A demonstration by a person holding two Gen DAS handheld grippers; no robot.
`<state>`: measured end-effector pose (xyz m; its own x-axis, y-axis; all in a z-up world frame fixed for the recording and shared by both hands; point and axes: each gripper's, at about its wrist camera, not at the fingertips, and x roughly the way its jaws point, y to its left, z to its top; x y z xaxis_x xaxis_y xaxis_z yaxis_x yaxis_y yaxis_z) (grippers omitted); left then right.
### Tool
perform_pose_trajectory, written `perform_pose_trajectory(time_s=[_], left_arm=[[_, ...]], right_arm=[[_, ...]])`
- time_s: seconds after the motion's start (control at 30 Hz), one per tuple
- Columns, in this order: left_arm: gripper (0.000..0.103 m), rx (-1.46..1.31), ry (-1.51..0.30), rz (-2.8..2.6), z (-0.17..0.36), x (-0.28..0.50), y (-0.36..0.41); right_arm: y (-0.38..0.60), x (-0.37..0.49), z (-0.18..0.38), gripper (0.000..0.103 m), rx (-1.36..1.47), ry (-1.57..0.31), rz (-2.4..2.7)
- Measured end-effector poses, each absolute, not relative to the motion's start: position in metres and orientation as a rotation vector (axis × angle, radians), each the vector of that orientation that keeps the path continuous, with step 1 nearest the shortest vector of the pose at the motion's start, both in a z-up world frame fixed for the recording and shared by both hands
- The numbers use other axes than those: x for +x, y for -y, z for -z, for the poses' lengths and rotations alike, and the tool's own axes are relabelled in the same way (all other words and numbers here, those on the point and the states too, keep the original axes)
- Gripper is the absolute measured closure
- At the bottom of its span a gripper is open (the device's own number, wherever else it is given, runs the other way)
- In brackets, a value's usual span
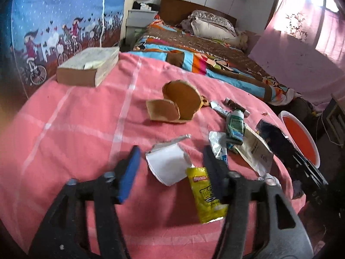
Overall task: Collect trash
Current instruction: 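Grasp the yellow snack packet with the left gripper while the right gripper holds the blue wrapper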
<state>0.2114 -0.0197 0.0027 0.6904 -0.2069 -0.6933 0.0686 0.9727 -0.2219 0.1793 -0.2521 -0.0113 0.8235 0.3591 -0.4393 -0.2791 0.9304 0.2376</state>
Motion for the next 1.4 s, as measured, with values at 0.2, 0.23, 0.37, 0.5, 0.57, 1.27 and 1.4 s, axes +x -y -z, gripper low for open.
perform_pose_trajectory(time_s=[0.2,0.23,0.37,0.5,0.57,1.27,1.4], left_arm=[[0.019,-0.213,-0.808,0.159,-0.001,0.197,0.015],[0.018,-0.214,-0.799,0.165,-0.002,0.193,0.015],[0.018,-0.182,-0.741,0.204,-0.008,0.173,0.021],[0.019,-0.112,-0.700,0.229,-0.013,0.165,0.034],[0.019,-0.077,-0.700,0.250,-0.013,0.163,0.042],[0.086,-0.094,-0.789,0.285,0.002,0.168,0.053],[0.090,-0.109,-0.770,0.284,0.000,0.166,0.051]], right_arm=[[0.259,0.180,0.020,0.078,0.190,-0.537,-0.321],[0.260,0.179,0.021,0.078,0.193,-0.541,-0.319],[0.263,0.178,0.024,0.078,0.198,-0.556,-0.312],[0.262,0.177,0.025,0.078,0.184,-0.569,-0.301],[0.262,0.175,0.026,0.078,0.182,-0.575,-0.295],[0.253,0.168,0.028,0.088,0.127,-0.574,-0.336],[0.253,0.165,0.028,0.089,0.131,-0.561,-0.347]])
